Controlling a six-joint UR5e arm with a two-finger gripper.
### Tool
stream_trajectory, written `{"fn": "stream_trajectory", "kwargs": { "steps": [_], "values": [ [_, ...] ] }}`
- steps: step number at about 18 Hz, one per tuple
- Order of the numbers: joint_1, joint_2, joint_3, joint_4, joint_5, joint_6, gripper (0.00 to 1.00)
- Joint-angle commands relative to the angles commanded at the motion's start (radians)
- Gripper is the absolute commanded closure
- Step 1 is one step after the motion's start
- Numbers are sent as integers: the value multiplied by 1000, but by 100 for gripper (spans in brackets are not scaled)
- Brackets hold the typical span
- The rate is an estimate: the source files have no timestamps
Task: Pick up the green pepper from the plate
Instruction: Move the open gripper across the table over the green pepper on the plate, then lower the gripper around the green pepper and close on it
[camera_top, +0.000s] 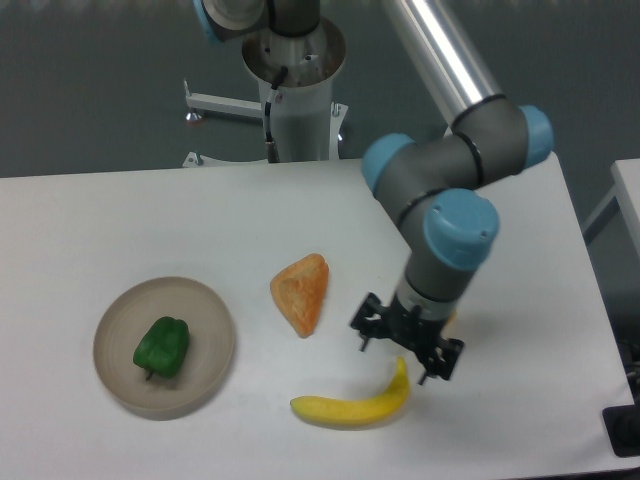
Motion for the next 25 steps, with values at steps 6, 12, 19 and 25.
{"fn": "stream_trajectory", "kwargs": {
  "steps": [6, 12, 19, 25],
  "values": [
    [-100, 29, -18, -3, -8, -253, 0],
    [-183, 43, -97, 41, -8, -353, 0],
    [-275, 38, -152, 52, 0, -389, 0],
    [-334, 26, -198, 128, 6, -384, 0]
  ]
}}
